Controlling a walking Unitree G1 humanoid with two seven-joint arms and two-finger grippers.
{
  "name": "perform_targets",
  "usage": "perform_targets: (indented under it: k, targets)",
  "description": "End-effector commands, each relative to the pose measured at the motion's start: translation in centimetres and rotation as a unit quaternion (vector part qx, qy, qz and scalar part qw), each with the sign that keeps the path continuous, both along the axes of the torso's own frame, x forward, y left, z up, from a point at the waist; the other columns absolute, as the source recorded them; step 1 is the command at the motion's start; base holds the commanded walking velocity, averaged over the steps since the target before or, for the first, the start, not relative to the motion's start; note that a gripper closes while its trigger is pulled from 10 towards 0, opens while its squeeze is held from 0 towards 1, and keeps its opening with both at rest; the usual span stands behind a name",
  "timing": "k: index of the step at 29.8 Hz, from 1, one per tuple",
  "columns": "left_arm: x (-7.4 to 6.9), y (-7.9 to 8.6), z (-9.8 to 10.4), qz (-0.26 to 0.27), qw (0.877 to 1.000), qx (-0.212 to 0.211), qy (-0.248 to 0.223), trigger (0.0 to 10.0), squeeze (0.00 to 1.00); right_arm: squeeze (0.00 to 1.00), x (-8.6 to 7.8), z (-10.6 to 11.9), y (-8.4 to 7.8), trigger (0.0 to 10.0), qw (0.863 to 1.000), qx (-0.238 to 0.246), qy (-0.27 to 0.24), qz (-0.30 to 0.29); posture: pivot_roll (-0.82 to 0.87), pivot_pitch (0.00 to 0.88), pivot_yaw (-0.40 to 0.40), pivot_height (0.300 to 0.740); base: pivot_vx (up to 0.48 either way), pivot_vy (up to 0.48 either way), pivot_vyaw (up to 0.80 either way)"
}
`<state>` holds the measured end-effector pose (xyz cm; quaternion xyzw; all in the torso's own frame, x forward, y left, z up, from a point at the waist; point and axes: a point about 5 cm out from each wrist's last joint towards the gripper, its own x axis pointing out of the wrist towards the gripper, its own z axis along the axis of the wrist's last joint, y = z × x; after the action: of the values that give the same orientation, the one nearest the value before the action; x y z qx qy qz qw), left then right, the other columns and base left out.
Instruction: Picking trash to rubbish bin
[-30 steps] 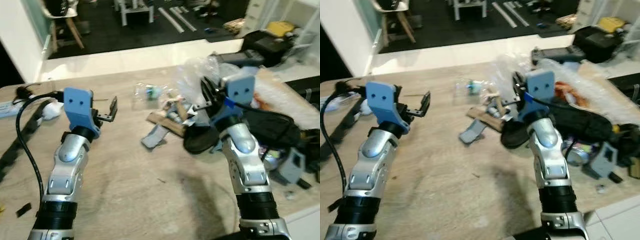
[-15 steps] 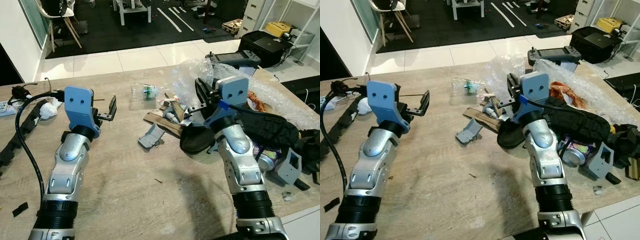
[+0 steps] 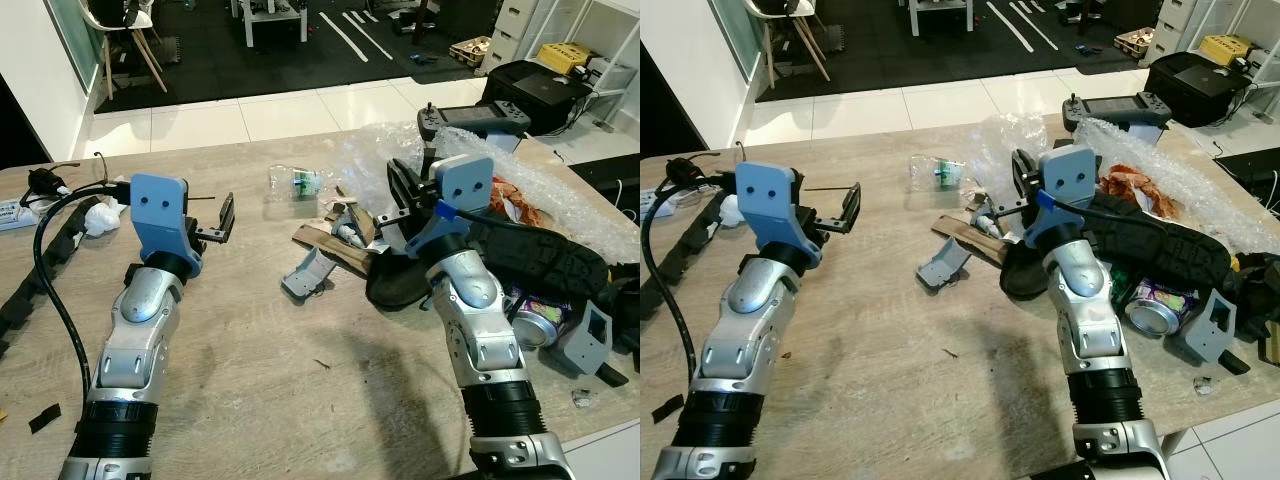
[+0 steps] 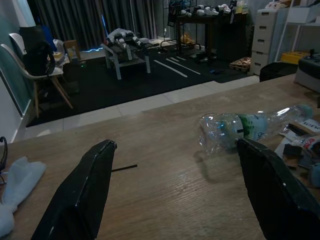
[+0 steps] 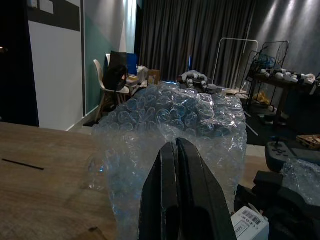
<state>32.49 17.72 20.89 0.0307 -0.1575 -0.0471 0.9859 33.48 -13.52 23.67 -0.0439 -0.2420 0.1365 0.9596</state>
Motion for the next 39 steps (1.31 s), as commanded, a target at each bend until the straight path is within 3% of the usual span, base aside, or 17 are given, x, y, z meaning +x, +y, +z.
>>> perform_targets:
  k: [1,19,39]
  targets:
    - [-0.12,-0.29,-0.52,-0.007,1.000,-0.005,0.013,10.0,0.00,0.00,0.06,0.00,0.32,10.0,1.000,0.004,-0.001,0.008,0.03,0.109,0.031,0.740,-0.375,0.000,0.00]
    - [-0.04,-0.60,-0.45,-0.022,1.000,0.015,0.017,10.0,0.00,0.00,0.12,-0.25,0.30,10.0,1.000,0.010,0.004,0.008,0.03,0.111,0.033,0.740,-0.421,0.000,0.00]
    - [0.16,-1.09,-0.51,-0.039,0.998,0.043,0.032,10.0,0.00,0.00,0.00,-0.76,0.16,10.0,0.999,0.028,0.014,0.000,0.05,0.129,0.058,0.740,0.000,0.000,0.00]
